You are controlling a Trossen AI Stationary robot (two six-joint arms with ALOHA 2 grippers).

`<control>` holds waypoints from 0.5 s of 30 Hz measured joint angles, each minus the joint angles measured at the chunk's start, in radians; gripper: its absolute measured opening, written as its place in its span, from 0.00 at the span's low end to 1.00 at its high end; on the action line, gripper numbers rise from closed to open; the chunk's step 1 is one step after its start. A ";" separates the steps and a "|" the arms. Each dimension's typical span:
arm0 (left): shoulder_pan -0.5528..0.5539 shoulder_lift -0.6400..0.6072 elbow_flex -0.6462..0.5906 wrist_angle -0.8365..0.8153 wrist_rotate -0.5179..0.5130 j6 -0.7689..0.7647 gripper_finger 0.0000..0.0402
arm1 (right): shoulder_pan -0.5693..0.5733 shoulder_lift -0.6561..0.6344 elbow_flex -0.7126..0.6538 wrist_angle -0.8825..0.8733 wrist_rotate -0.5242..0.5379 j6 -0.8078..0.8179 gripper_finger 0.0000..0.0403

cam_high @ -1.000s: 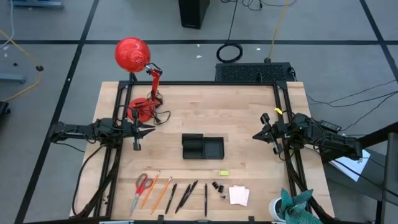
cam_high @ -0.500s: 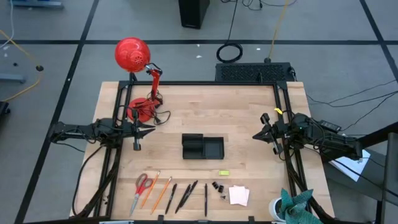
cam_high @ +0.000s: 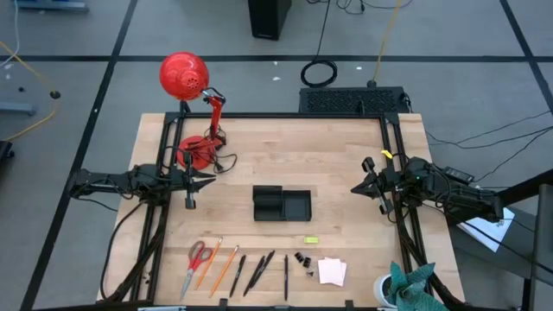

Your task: Pick and place office supplies into organizer

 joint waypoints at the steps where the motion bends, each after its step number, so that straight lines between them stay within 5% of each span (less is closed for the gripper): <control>1: 0.000 0.000 0.000 0.000 0.000 0.000 0.12 | 0.000 0.000 0.000 0.000 0.000 0.000 0.00; 11: 0.000 0.000 0.000 0.012 0.001 -0.012 0.12 | 0.000 0.000 0.000 0.000 0.000 -0.007 0.00; 15: -0.001 0.000 0.000 0.067 0.009 -0.138 0.12 | 0.000 0.000 0.000 0.001 0.000 -0.020 0.00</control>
